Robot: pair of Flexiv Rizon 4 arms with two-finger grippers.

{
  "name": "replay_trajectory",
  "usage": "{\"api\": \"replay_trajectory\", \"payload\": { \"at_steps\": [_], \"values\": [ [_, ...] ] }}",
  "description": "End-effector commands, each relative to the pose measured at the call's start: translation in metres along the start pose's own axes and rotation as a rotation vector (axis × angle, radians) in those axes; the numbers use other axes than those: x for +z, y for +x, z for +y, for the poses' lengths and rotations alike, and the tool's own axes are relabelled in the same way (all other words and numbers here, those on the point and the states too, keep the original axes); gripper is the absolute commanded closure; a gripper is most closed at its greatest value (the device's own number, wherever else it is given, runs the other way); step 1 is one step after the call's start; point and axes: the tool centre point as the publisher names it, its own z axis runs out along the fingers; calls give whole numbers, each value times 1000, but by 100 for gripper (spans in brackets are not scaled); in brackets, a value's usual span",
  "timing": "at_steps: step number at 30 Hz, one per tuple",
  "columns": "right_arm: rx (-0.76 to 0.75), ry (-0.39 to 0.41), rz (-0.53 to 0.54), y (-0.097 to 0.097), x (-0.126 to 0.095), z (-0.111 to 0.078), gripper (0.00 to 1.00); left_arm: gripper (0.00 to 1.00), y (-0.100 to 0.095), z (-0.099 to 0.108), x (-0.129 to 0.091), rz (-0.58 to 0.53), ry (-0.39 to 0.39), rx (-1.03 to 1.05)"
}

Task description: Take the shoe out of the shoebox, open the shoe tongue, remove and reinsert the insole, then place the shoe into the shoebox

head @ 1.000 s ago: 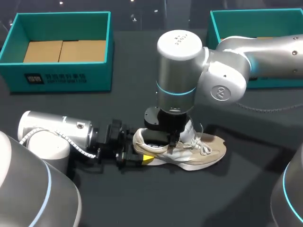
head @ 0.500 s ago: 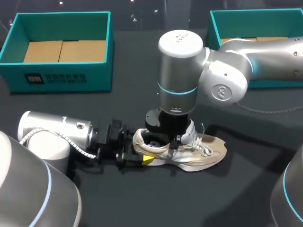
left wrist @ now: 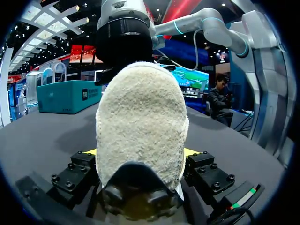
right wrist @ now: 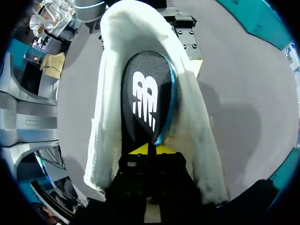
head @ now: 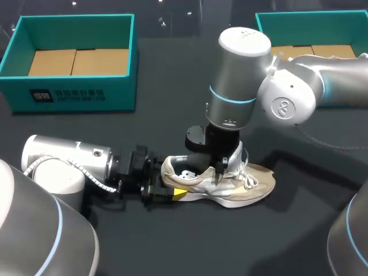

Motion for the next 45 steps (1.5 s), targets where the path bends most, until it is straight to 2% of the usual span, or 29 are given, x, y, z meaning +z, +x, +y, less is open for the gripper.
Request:
{"api": "replay_trajectory", "payload": {
  "at_steps": [1, 17, 30, 35, 45],
  "values": [
    [-19, -71, -2, 5, -10, -14, 100, 100, 0, 4, -1, -3, 0, 0],
    [-114, -210, -20, 4, -33, -17, 100, 100, 0, 4, -1, -3, 0, 0],
    [-190, -272, -28, 8, -37, -15, 100, 100, 0, 4, -1, -3, 0, 0],
    [-228, -303, -49, 9, -44, -12, 100, 100, 0, 4, -1, -3, 0, 0],
    [-300, -280, -78, 18, -65, 7, 100, 100, 0, 4, -1, -3, 0, 0]
  ]
}}
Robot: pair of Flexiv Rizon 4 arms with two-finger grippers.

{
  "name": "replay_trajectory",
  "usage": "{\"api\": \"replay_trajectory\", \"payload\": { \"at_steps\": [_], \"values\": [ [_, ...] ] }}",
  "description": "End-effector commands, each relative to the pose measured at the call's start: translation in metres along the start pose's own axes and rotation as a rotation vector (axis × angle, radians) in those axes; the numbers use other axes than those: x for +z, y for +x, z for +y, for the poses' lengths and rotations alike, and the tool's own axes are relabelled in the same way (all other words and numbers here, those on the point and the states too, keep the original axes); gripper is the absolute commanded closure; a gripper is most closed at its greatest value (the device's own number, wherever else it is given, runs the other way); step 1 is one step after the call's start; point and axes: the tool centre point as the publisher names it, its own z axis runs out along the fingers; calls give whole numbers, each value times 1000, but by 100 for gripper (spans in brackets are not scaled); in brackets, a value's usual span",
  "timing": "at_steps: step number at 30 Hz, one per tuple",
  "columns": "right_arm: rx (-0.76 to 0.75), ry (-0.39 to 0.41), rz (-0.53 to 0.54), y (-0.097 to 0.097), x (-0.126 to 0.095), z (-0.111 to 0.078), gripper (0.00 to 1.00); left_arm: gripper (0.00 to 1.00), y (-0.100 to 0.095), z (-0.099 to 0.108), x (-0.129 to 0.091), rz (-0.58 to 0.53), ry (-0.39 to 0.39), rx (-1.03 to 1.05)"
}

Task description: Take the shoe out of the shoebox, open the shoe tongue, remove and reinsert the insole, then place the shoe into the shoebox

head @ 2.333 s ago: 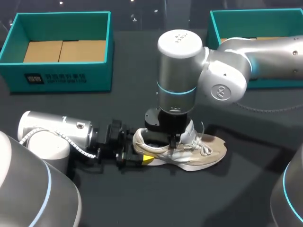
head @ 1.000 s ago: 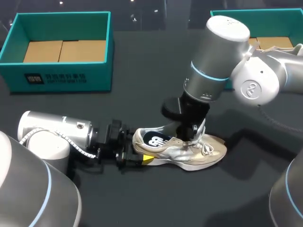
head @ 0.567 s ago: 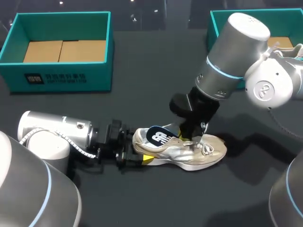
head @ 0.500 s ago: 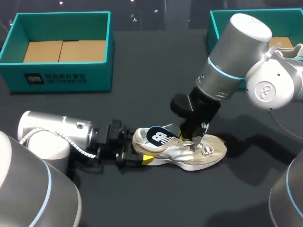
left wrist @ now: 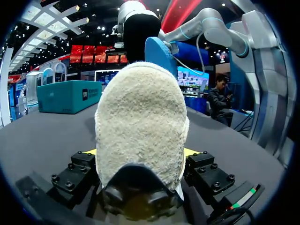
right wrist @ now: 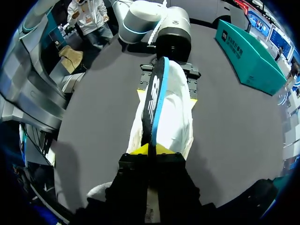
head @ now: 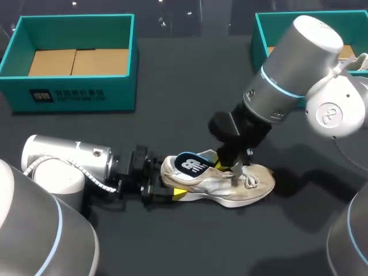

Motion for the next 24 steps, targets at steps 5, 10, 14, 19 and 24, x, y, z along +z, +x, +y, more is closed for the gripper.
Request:
{"api": "replay_trajectory", "payload": {
  "at_steps": [5, 10, 14, 19, 24],
  "values": [
    [-42, 34, -2, 4, -9, 23, 100, 100, 0, 4, 0, -3, 0, 0],
    [-70, 44, 11, 4, -4, 39, 100, 100, 0, 4, 0, -3, 0, 0],
    [-74, 48, 16, 5, -1, 50, 100, 100, 0, 4, 0, -3, 0, 0],
    [-58, 51, 15, 6, 0, 58, 100, 100, 0, 4, 0, -3, 0, 0],
    [19, 60, 30, 6, -2, 62, 94, 100, 0, 4, 0, -3, 0, 0]
  ]
}}
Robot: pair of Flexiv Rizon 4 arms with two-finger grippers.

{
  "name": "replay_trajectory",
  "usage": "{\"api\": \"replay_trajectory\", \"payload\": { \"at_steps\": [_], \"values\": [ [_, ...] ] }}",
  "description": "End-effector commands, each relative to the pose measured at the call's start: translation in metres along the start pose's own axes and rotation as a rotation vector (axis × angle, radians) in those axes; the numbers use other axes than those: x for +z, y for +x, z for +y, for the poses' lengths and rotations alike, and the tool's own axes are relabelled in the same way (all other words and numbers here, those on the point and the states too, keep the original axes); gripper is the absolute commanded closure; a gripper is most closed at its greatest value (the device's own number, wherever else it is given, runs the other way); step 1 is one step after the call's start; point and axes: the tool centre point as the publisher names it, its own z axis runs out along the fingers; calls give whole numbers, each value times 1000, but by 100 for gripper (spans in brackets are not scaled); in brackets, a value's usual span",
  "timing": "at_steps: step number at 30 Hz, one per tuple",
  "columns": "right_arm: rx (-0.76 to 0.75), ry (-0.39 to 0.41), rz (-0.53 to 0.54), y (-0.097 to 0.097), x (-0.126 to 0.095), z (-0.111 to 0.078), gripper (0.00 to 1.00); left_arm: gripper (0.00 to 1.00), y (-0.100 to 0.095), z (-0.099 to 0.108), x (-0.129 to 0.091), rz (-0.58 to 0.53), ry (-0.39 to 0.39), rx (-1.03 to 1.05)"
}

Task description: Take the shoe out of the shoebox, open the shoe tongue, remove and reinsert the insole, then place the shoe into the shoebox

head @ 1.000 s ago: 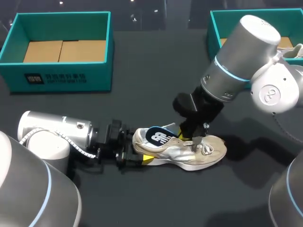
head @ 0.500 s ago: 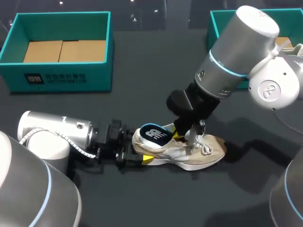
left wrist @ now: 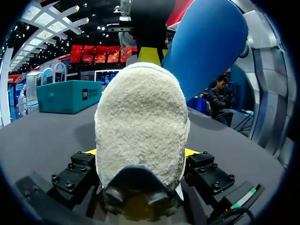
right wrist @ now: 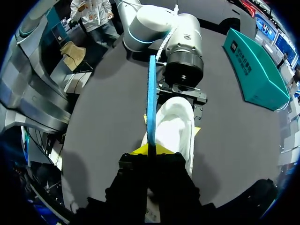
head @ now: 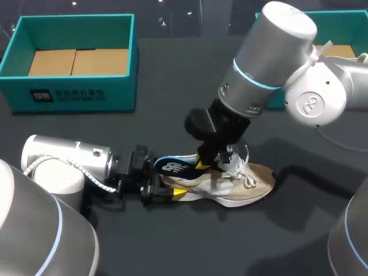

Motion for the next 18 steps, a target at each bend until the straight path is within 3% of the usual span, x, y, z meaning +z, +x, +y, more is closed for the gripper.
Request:
{"api": "replay_trajectory", "payload": {
  "at_steps": [1, 6, 7, 18],
  "values": [
    [39, 15, 16, -2, 0, 8, 85, 100, 0, 4, 0, -3, 0, -1],
    [121, 3, 37, -2, -5, 8, 55, 100, 0, 4, 0, -3, 0, -1],
    [130, -3, 40, -2, -6, 7, 53, 100, 0, 4, 0, -3, 0, -1],
    [282, -98, 77, -5, -9, 3, 54, 100, 0, 4, 0, -3, 0, -1]
  ]
}}
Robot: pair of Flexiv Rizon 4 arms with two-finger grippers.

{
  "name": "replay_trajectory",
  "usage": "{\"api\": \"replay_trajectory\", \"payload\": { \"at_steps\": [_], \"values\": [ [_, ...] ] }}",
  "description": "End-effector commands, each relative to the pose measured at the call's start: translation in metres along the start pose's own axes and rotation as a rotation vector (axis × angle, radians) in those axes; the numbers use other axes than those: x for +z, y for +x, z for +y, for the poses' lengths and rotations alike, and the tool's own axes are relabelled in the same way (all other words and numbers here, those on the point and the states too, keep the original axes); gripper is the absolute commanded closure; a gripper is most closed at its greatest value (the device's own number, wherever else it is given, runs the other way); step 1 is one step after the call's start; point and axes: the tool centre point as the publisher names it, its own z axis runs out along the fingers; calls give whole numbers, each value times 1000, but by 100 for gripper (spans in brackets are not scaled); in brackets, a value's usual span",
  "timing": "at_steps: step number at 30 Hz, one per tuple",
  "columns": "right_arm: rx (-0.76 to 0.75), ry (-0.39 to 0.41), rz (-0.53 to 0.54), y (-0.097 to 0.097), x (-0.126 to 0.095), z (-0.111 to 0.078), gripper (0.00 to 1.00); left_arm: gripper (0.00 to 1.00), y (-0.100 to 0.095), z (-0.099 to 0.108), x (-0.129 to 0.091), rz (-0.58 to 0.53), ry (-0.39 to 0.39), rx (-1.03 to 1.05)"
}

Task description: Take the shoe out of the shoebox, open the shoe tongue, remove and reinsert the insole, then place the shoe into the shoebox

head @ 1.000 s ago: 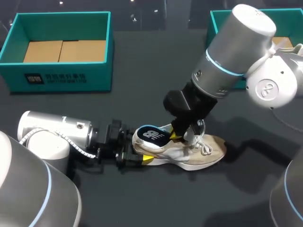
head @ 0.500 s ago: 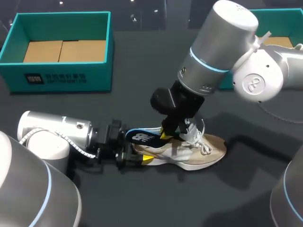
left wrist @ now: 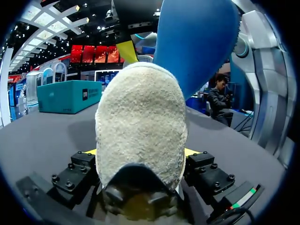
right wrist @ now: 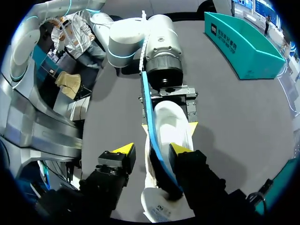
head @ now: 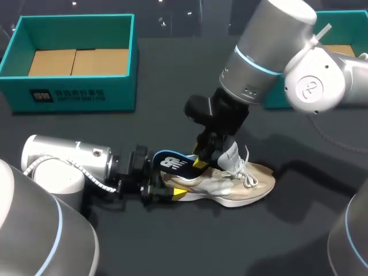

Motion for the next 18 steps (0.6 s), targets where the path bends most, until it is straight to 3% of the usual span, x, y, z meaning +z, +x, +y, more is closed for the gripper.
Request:
{"api": "replay_trajectory", "payload": {
  "at_steps": [1, 11, 14, 18],
  "values": [
    [16, -43, 11, -1, 4, -6, 54, 100, 0, 4, 0, -3, 0, 0],
    [46, -88, 38, 2, 14, 4, 50, 100, 0, 4, 0, -3, 0, 0],
    [51, -99, 45, 2, 18, 6, 38, 100, 0, 4, 0, -3, 0, 0],
    [54, -106, 56, 0, 23, 7, 42, 100, 0, 4, 0, -3, 0, 0]
  ]
}}
